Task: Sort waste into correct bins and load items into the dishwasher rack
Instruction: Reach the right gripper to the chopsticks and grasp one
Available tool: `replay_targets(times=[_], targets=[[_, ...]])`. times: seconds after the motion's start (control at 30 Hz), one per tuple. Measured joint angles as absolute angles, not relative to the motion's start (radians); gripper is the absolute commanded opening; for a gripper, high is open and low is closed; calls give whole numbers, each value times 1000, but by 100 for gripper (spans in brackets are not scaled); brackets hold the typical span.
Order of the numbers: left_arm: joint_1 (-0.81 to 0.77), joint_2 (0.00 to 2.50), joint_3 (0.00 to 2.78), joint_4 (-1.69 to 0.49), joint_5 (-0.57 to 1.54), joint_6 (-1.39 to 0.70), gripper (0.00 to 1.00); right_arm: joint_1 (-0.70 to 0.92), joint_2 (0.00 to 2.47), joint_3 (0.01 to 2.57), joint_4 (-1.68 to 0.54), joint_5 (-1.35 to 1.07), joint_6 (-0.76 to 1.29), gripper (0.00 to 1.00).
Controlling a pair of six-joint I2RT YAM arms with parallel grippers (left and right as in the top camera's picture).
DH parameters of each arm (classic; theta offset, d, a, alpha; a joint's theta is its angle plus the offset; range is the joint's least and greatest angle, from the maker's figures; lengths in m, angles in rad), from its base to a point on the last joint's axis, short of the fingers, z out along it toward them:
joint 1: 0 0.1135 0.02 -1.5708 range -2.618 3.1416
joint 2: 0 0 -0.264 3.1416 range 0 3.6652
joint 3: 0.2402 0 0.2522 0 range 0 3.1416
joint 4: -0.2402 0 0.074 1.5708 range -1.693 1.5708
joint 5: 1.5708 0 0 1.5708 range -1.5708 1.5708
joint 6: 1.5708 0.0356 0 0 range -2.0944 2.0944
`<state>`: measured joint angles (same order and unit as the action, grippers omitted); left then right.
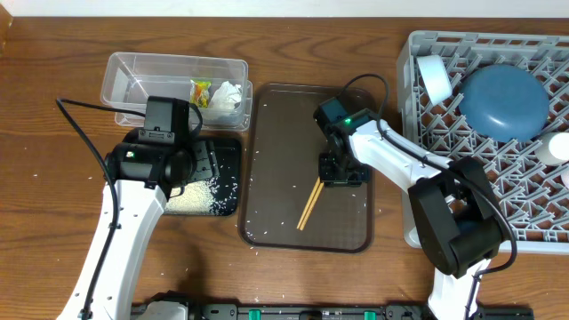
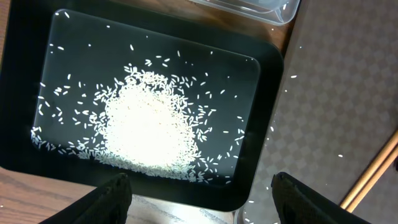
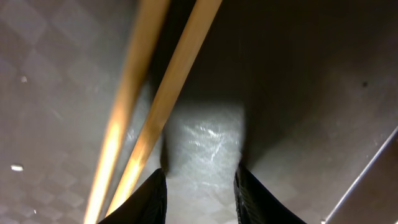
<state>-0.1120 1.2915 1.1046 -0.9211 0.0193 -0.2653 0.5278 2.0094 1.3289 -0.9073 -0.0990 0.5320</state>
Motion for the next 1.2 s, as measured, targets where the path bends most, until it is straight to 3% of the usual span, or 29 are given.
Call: replay_targets(times=[0.17,0.7,1.2], targets=[[-112,1291,1105,-921,19,-265,75,528,2009,1329,-904,-95,546,25],[-112,1291,1105,-921,19,-265,75,527,1919,1330,-856,-115,548,31],[-112,1291,1105,-921,19,-265,75,545,2021,1347,-840,-97,550,31]])
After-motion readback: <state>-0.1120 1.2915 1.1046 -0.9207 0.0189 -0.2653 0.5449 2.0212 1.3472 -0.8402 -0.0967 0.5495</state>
